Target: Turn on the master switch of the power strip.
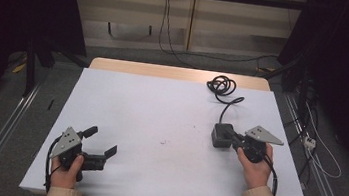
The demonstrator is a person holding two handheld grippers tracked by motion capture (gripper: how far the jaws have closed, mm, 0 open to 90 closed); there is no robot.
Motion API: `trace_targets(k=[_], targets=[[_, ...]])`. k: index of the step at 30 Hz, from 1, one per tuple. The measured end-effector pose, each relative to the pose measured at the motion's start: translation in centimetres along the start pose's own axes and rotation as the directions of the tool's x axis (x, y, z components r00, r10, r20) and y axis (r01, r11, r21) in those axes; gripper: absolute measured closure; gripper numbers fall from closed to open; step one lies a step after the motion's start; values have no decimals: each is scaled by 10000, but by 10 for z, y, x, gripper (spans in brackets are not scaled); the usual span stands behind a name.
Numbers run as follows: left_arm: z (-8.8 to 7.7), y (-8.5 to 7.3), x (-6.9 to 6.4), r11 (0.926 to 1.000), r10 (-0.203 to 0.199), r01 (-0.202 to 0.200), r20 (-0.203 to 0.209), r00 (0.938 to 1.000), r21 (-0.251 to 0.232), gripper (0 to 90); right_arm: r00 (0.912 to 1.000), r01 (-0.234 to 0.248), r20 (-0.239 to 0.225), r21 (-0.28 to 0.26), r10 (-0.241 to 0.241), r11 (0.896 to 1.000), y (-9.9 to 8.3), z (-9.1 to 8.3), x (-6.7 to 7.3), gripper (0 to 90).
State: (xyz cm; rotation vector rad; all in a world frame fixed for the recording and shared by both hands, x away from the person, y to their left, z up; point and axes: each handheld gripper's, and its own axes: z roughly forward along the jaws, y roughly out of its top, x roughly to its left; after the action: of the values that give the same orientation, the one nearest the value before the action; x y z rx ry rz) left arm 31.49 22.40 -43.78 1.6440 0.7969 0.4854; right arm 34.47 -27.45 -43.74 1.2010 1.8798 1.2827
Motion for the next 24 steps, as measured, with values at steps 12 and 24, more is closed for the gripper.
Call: trace_targets(k=[12,24], targets=[[-1,0,0,10000,13,-13,-5,10000,-7,20,9979,601,242,86,-603,9982,0,2,5,900],[-1,0,-1,10000,16,-16,-28,10000,-21,20,9979,612,215,98,-614,9981,-1,2,4,900]])
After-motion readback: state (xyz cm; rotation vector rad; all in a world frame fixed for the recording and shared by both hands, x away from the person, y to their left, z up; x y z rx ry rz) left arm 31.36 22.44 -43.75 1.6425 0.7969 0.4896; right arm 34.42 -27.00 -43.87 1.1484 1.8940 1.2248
